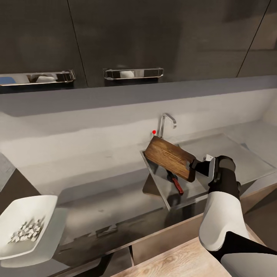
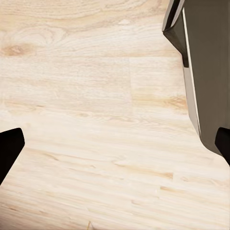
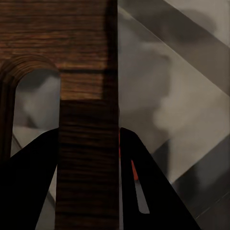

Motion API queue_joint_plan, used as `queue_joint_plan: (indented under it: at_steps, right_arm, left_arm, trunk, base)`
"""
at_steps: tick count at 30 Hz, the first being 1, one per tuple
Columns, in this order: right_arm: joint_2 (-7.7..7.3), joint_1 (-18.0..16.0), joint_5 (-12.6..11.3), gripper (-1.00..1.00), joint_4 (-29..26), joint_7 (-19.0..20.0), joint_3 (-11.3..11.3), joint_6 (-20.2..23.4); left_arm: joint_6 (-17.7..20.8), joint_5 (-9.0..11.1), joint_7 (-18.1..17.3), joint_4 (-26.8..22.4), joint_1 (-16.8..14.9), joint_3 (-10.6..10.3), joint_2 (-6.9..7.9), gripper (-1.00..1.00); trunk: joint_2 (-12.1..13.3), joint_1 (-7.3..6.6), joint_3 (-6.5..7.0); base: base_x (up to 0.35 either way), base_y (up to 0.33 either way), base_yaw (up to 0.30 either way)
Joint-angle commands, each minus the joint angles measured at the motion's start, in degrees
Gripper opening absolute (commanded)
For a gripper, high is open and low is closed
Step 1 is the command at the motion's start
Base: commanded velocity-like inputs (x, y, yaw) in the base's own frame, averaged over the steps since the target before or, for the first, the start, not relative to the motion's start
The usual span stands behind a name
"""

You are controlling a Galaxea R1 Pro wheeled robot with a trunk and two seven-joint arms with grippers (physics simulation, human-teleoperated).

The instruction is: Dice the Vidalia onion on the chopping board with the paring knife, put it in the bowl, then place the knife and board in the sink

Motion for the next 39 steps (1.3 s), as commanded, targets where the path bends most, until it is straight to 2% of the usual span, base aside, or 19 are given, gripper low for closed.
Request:
queue_joint_plan:
  at_steps: [1, 6, 16, 23, 32, 39]
  right_arm:
    - [0.06, -0.1, 0.5, -1.0, -0.1, 0.5, -0.2, 0.2]
    - [0.06, -0.1, 0.5, -1.0, -0.1, 0.5, -0.2, 0.2]
    - [0.06, -0.1, 0.5, -1.0, -0.1, 0.5, -0.2, 0.2]
    - [0.06, -0.1, 0.5, -1.0, 0.0, 0.5, -1.5, 0.2]
    - [0.06, -0.1, 0.5, -1.0, 0.0, 0.5, -1.8, 0.2]
    - [0.06, -0.1, 0.5, -1.0, 0.0, 0.5, -3.5, 0.2]
  left_arm:
    - [-0.5, 0.4, 0.3, -0.3, -0.1, -0.4, 0.05, 1.0]
    - [-0.4, 0.4, 0.3, -0.3, -0.1, -0.4, 0.07, 1.0]
    - [-0.4, 0.4, 0.3, -0.3, -0.1, -0.4, 0.07, 1.0]
    - [-0.4, 0.4, 0.3, -0.3, -0.1, -0.4, 0.05, 1.0]
    - [-0.4, 0.4, 0.3, -0.3, -0.1, -0.4, 0.03, 1.0]
    - [-0.4, 0.4, 0.3, -0.3, -0.1, -0.4, 0.03, 1.0]
  trunk:
    - [-0.1, 0.04, -0.12]
    - [-0.1, 0.04, -0.12]
    - [-0.1, 0.04, -0.12]
    - [-0.1, 0.04, -0.12]
    - [-0.1, 0.04, -0.12]
    - [-0.1, 0.04, -0.12]
  base:
    - [0.0, 0.0, 0.0]
    - [0.0, 0.007, -0.091]
    - [0.0, 0.056, -0.248]
    - [0.003, 0.01, -0.03]
    - [0.091, 0.205, -0.001]
    - [0.011, 0.021, 0.0]
